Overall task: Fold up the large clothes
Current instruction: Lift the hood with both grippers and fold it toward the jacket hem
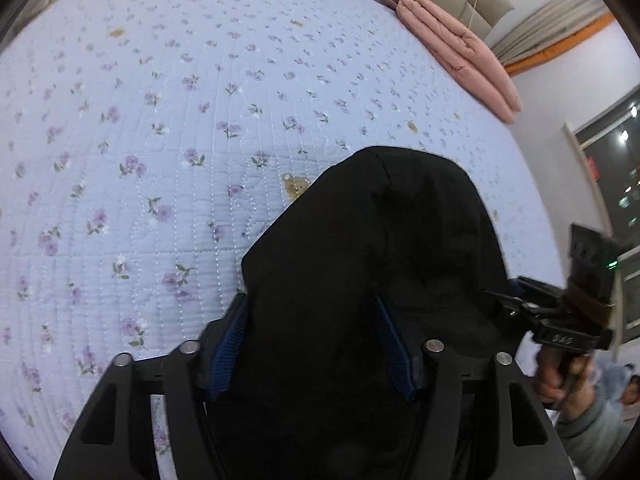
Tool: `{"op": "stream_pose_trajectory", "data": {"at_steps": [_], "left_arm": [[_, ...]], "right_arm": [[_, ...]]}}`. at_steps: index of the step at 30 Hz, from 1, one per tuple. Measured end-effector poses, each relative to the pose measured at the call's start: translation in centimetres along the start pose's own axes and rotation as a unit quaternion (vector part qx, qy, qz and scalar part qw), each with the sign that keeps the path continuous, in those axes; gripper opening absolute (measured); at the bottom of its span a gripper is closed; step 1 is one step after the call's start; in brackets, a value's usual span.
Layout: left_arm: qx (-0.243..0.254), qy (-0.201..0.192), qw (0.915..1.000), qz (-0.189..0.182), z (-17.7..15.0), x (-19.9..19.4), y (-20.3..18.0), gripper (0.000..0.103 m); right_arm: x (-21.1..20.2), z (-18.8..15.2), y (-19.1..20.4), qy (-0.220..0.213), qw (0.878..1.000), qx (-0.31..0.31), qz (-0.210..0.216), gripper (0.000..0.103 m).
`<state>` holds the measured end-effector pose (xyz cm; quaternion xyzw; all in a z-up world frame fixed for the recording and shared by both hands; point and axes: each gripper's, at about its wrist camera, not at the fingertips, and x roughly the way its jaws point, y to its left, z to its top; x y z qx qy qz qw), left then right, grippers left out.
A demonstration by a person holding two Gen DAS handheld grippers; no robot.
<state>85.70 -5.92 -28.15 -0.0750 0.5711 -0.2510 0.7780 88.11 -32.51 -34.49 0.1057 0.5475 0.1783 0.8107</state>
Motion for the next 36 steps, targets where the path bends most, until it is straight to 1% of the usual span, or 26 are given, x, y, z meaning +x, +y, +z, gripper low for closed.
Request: {"op": "stream_pose_trajectory", "data": {"at_steps": [1,2,3,4,6,9,12,13,15,20,21,22,23,24,25,26,27,28,29,30,31,32,33,34,35,36], "left_arm": [[0.010,-0.001,0.9999,0.009,0.0,-0.3,-0.3,0.037],[0.022,-0.012,0.9995,0.017,-0.4,-1.0,-1.1,0.026],[0.028,-0.022,0.9992,0.019,-0.8,-1.9,-1.5,0.022],[0.033,-0.032,0.9987,0.021,-1.3,-2.8,-2.1,0.019],[0.054,-0.061,0.9959,0.039,-2.8,-5.5,-3.7,0.018],[0.078,-0.087,0.9910,0.064,-5.4,-9.4,-5.8,0.018],[0.089,-0.110,0.9871,0.075,-8.5,-12.9,-7.5,0.018],[0.092,-0.115,0.9860,0.078,-9.5,-14.1,-8.0,0.018],[0.104,-0.128,0.9827,0.085,-12.2,-16.7,-9.3,0.018],[0.130,-0.154,0.9733,0.110,-19.4,-22.7,-13.0,0.018],[0.138,-0.163,0.9700,0.116,-21.7,-24.4,-14.1,0.018],[0.142,-0.168,0.9682,0.120,-23.1,-25.3,-14.7,0.018],[0.148,-0.175,0.9648,0.130,-25.4,-26.6,-15.8,0.018],[0.150,-0.179,0.9632,0.133,-27.3,-27.4,-16.6,0.018],[0.151,-0.178,0.9632,0.133,-28.8,-27.8,-16.9,0.018],[0.154,-0.168,0.9644,0.135,-31.3,-28.1,-17.5,0.018],[0.156,-0.154,0.9660,0.137,-33.3,-27.8,-17.8,0.018],[0.153,-0.142,0.9678,0.140,-34.5,-27.2,-17.9,0.018],[0.143,-0.112,0.9731,0.142,-36.8,-26.0,-17.6,0.018],[0.131,-0.084,0.9773,0.144,-38.4,-24.5,-16.9,0.018],[0.118,-0.060,0.9796,0.151,-40.0,-23.4,-16.1,0.018],[0.103,-0.035,0.9813,0.158,-41.4,-22.2,-15.1,0.018],[0.086,-0.017,0.9830,0.161,-42.4,-21.5,-14.0,0.018],[0.073,-0.009,0.9838,0.164,-43.0,-21.3,-13.1,0.018],[0.054,-0.003,0.9834,0.173,-43.3,-21.3,-11.9,0.018],[0.043,-0.008,0.9830,0.179,-43.2,-21.8,-11.3,0.018]], "right_arm": [[-0.3,0.0,0.5,-0.005,1.000,-0.005,-0.008,0.038],[-0.7,0.0,0.9,-0.009,1.000,-0.010,-0.016,0.031],[-1.3,-0.3,1.8,-0.015,0.999,-0.019,-0.024,0.022],[-2.2,-0.7,2.8,-0.020,0.999,-0.030,-0.033,0.020],[-3.8,-2.0,3.9,-0.031,0.998,-0.047,-0.041,0.015],[-7.1,-4.2,7.0,-0.052,0.993,-0.086,-0.063,0.014],[-10.5,-7.1,9.4,-0.074,0.988,-0.107,-0.083,0.014],[-10.9,-7.6,9.9,-0.080,0.986,-0.113,-0.089,0.014],[-13.4,-10.1,12.0,-0.097,0.981,-0.130,-0.107,0.013],[-19.3,-16.0,15.6,-0.124,0.971,-0.157,-0.128,0.013],[-20.4,-17.5,16.6,-0.130,0.968,-0.163,-0.137,0.012],[-21.4,-19.1,17.4,-0.136,0.965,-0.168,-0.146,0.012],[-22.5,-20.4,17.9,-0.141,0.963,-0.170,-0.151,0.011],[-23.9,-22.0,18.4,-0.148,0.961,-0.172,-0.159,0.010],[-25.0,-23.8,19.0,-0.153,0.958,-0.173,-0.171,0.010],[-25.2,-24.9,19.4,-0.154,0.956,-0.172,-0.181,0.010],[-25.2,-26.2,19.3,-0.151,0.955,-0.169,-0.190,0.010],[-25.1,-27.3,19.2,-0.142,0.957,-0.162,-0.195,0.010],[-24.6,-28.2,18.7,-0.133,0.958,-0.153,-0.202,0.010],[-23.6,-29.2,17.9,-0.115,0.960,-0.137,-0.217,0.010],[-22.8,-29.8,16.9,-0.099,0.962,-0.125,-0.223,0.010],[-21.6,-30.6,15.3,-0.070,0.968,-0.101,-0.221,0.010],[-20.7,-31.1,14.0,-0.051,0.972,-0.077,-0.215,0.010],[-20.3,-31.4,13.0,-0.038,0.975,-0.059,-0.211,0.010],[-20.0,-31.5,11.9,-0.023,0.977,-0.036,-0.207,0.010],[-20.2,-31.4,11.4,-0.020,0.979,-0.022,-0.203,0.011]]}}
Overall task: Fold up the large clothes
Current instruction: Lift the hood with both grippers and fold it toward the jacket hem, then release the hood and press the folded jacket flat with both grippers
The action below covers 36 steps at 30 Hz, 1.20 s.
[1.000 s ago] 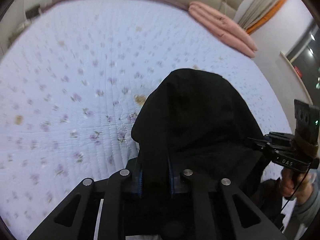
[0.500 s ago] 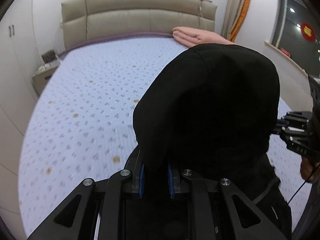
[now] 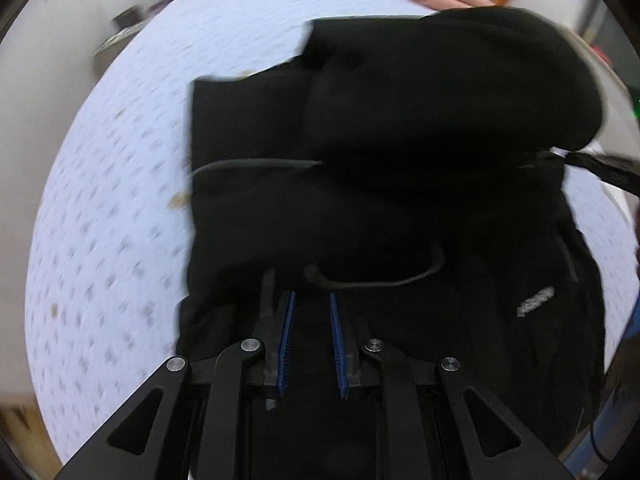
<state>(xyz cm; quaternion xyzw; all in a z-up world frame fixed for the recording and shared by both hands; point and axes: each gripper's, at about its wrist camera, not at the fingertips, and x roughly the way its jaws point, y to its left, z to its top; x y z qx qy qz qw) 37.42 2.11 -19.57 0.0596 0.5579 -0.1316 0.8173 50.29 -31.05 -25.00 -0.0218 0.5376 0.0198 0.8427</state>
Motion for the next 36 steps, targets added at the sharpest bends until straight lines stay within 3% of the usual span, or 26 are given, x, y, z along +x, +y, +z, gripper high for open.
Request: {"op": "stream_pose_trajectory", "data": {"at_steps": [4,6,7,9,12,15,17,22,26,30,36], "left_arm": [[-0.013,-0.043,0.9989,0.009,3.1,-2.9,1.7,0.018],[-0.002,-0.076,0.9971,0.010,6.7,-4.7,1.4,0.018],[-0.001,-0.090,0.9959,0.000,8.3,-5.4,1.1,0.018],[-0.007,-0.104,0.9939,-0.034,11.8,-5.9,0.4,0.019],[-0.016,-0.114,0.9884,-0.100,15.5,-5.7,-1.2,0.019],[-0.014,-0.099,0.9857,-0.135,16.9,-4.2,-2.6,0.019],[-0.005,-0.074,0.9864,-0.146,16.3,-2.9,-3.3,0.019],[0.012,-0.024,0.9890,-0.146,9.8,-0.5,-5.8,0.019],[-0.031,0.038,0.9886,-0.142,4.6,4.3,-5.5,0.019],[-0.052,0.015,0.9887,-0.140,2.0,6.2,-5.8,0.019],[-0.059,0.024,0.9845,-0.163,2.3,6.1,-5.1,0.019]], "right_arm": [[-2.1,1.8,-1.2,-0.018,0.999,0.039,0.033,0.014],[-3.4,4.4,-1.2,-0.036,0.996,0.053,0.055,0.024],[-3.9,5.3,-1.3,-0.046,0.995,0.057,0.070,0.028],[-5.0,6.5,-0.1,-0.064,0.992,0.058,0.092,0.052],[-5.1,9.6,2.5,-0.078,0.990,0.044,0.112,0.054],[-3.6,10.9,5.6,-0.052,0.993,0.014,0.106,0.054],[-2.8,10.2,7.0,-0.031,0.994,0.000,0.109,0.054],[-1.4,4.5,7.9,0.015,0.994,-0.009,0.111,0.054],[2.0,-0.5,7.7,0.085,0.990,0.005,0.114,0.054],[4.7,-3.6,7.9,0.089,0.990,0.006,0.108,0.056],[4.7,-4.0,8.3,0.076,0.992,0.003,0.102,0.061]]}}
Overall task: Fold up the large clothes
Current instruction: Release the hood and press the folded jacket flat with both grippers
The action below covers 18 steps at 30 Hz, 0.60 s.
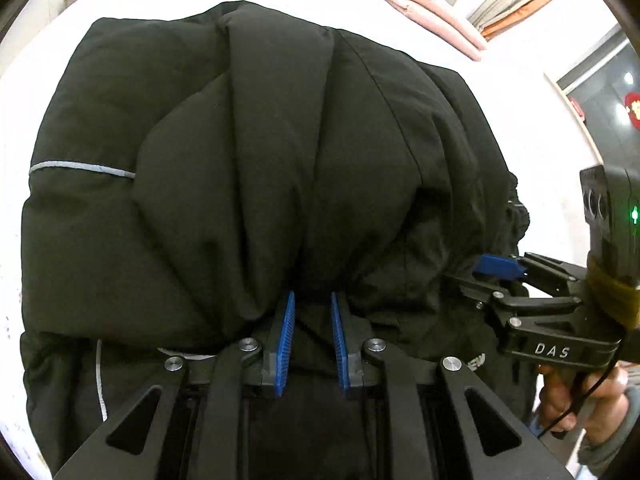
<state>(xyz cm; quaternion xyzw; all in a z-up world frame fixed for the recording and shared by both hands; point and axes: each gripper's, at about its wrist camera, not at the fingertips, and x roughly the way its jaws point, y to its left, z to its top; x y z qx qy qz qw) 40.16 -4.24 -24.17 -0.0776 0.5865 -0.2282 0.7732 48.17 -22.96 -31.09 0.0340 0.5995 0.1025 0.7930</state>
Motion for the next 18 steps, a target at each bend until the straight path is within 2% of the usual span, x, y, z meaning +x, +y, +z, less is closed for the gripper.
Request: {"op": "stream_pose_trajectory", "data": {"at_steps": [3,5,8,10,13,16,18], "left_arm": [[0.005,-0.005,1.0000,-0.001,1.5,-1.8,0.3,0.019],[0.017,-0.020,0.9996,0.007,1.8,-4.3,-1.3,0.019],[0.038,-0.052,0.9977,0.024,3.0,-6.8,-2.7,0.019],[0.040,-0.072,0.9964,0.020,4.1,-7.9,-3.3,0.019],[0.040,-0.086,0.9954,0.011,5.5,-8.2,-3.6,0.019],[0.027,-0.087,0.9945,0.053,6.4,-6.7,-3.6,0.019],[0.012,-0.087,0.9939,0.067,6.4,-6.3,-2.8,0.019]], "right_arm": [[-3.0,0.0,0.1,-0.007,1.000,0.006,0.018,0.061],[-5.3,0.2,-0.3,-0.027,0.999,0.008,0.028,0.061],[-8.6,1.2,-0.5,-0.065,0.998,0.001,0.016,0.064],[-9.9,2.0,-0.7,-0.084,0.996,0.004,0.016,0.064],[-9.5,3.8,-1.3,-0.097,0.995,0.019,0.029,0.064],[-8.4,4.7,-1.9,-0.096,0.995,0.037,0.005,0.064],[-7.7,5.1,-2.0,-0.089,0.995,0.049,-0.008,0.064]]}}
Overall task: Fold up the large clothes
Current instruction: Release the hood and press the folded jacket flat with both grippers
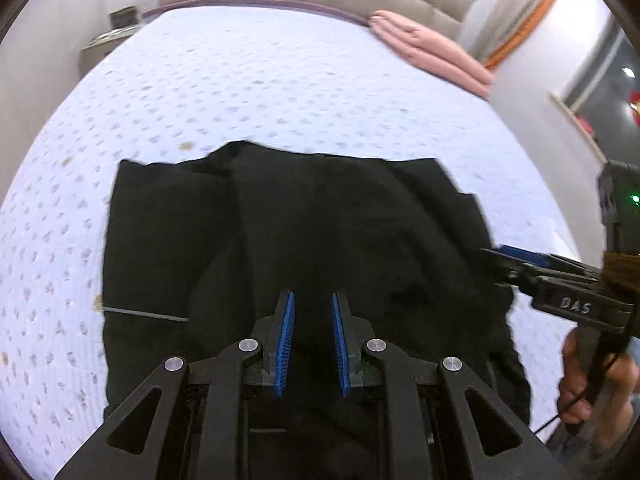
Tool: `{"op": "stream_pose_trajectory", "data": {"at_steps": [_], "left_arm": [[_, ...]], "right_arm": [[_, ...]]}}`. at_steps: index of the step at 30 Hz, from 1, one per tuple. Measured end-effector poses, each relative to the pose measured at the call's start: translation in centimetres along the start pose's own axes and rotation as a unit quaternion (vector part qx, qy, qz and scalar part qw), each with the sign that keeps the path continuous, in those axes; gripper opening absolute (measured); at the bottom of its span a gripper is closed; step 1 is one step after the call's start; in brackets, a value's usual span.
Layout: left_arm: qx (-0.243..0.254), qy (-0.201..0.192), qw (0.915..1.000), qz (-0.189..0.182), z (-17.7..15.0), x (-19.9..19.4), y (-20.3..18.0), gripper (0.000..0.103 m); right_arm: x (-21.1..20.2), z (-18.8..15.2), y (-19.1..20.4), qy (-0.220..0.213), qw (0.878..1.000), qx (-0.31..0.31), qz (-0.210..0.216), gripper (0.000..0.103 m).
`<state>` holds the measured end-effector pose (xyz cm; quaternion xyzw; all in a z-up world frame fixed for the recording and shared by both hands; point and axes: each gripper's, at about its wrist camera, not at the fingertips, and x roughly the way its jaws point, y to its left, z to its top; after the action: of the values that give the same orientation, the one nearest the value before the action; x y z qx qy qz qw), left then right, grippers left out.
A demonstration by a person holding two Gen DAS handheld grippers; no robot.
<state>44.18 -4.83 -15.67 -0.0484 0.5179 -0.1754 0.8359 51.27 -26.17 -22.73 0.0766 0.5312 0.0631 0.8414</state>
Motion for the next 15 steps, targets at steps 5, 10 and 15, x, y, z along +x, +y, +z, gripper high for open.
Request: {"op": "stream_pose_trajectory", "data": {"at_steps": [5,10,15], "left_arm": [[-0.030,0.008,0.9995,0.002,-0.8,1.7,2.0,0.019],[-0.030,0.024,0.9992,0.011,-1.2,3.4,2.1,0.019],[-0.026,0.027,0.9993,0.001,-1.8,4.3,2.2,0.019]], "right_arm": [[3.0,0.7,-2.0,0.034,0.999,0.026,-0.010,0.043],[0.3,0.5,-3.6,-0.009,0.998,0.065,-0.006,0.016],[5.2,-1.3,-4.8,0.028,0.998,0.035,-0.045,0.018]]}}
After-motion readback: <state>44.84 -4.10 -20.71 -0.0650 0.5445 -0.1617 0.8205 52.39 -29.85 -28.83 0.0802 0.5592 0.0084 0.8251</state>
